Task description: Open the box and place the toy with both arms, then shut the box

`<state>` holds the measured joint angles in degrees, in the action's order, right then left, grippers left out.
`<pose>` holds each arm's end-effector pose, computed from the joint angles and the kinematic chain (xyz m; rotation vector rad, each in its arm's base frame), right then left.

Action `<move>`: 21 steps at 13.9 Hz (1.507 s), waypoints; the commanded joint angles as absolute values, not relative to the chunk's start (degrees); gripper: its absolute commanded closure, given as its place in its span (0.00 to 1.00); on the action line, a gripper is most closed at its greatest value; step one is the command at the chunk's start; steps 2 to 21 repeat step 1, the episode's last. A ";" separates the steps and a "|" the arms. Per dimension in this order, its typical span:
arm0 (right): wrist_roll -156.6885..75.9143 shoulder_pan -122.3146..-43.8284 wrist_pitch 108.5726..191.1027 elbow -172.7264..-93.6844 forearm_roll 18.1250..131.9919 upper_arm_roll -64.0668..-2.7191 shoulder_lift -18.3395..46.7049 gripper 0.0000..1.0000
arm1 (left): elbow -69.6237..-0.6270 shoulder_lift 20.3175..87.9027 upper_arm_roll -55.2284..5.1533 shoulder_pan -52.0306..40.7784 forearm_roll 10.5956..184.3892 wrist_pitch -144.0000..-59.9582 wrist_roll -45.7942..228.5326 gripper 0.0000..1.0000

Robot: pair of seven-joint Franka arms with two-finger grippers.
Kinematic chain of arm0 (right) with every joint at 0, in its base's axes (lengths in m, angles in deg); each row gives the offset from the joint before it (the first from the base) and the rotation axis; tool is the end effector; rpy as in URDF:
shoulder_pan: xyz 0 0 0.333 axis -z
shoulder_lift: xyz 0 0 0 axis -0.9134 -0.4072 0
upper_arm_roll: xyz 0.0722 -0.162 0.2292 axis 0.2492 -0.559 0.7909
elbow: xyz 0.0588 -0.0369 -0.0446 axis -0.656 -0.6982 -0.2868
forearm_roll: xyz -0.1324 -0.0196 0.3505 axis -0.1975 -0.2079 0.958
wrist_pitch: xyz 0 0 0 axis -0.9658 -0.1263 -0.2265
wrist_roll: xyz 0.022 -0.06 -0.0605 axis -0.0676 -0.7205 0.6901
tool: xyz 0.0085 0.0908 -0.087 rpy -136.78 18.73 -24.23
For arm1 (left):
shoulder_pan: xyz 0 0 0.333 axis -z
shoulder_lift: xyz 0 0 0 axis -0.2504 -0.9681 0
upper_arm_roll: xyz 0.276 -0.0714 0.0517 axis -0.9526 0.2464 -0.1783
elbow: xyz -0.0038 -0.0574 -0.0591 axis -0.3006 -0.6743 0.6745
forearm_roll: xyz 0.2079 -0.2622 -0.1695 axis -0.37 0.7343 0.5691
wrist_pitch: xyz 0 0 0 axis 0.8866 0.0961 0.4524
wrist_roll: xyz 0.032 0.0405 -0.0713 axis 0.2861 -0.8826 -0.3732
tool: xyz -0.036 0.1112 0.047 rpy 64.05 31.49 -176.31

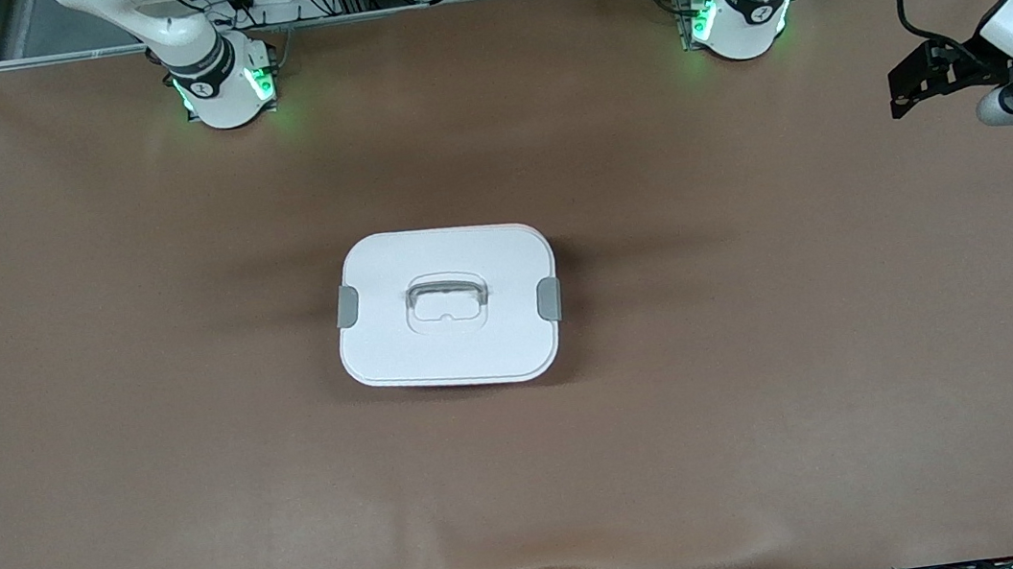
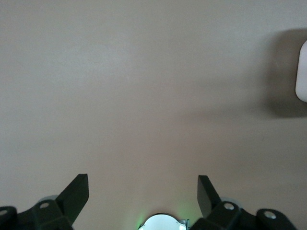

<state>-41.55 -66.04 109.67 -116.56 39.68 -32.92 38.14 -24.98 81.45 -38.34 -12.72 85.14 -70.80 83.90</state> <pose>0.5023 -0.0395 0.6226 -3.1009 0.0196 0.1728 0.5169 -0.0537 0.5937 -3.0717 0.2024 0.0480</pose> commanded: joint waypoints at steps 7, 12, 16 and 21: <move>-42.52 -66.41 109.36 -116.89 40.50 -33.13 38.79 0.00 | -25.24 81.93 -38.18 -13.01 85.86 -70.51 84.48 0.00; -42.52 -66.41 109.36 -116.89 40.50 -33.13 38.79 0.00 | -25.24 81.93 -38.18 -13.01 85.86 -70.51 84.48 0.00; -42.52 -66.41 109.36 -116.89 40.50 -33.13 38.79 0.00 | -25.24 81.93 -38.18 -13.01 85.86 -70.51 84.48 0.00; -42.52 -66.41 109.36 -116.89 40.50 -33.13 38.79 0.00 | -25.24 81.93 -38.18 -13.01 85.86 -70.51 84.48 0.00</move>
